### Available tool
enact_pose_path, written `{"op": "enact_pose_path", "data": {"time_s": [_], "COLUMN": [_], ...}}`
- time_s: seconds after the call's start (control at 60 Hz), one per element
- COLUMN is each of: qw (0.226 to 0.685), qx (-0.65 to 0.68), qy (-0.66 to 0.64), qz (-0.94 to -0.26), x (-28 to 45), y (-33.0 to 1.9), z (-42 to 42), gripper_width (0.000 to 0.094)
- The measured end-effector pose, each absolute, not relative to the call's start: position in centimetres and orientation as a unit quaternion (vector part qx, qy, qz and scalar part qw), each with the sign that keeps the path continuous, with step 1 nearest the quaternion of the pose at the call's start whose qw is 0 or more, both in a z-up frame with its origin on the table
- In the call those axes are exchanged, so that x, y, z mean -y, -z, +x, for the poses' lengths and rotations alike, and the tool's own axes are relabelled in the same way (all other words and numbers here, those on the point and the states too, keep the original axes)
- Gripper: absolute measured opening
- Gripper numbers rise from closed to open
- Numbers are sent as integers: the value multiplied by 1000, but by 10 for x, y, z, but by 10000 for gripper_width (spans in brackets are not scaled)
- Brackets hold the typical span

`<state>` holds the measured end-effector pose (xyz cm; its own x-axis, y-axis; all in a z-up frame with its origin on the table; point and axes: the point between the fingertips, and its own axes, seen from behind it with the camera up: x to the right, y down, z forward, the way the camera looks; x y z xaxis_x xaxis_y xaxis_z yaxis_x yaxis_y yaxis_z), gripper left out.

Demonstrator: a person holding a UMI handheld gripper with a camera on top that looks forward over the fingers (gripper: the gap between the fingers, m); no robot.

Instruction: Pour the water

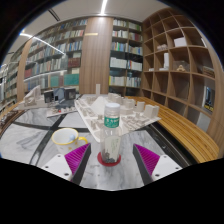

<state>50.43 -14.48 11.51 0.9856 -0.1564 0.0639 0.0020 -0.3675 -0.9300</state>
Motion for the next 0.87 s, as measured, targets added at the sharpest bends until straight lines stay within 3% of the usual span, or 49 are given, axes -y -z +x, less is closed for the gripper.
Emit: {"op": "enact_pose_path", "data": {"time_s": [0.183,0.417,0.867], "qw": [541,528,536], "qx": [-63,-71,-68], "qy": [87,80,79], "qz": [-834,-842,-837], "x": [254,360,402], "y": [-153,-175,-186], "z": [476,433,409], "gripper_width": [857,858,858]}}
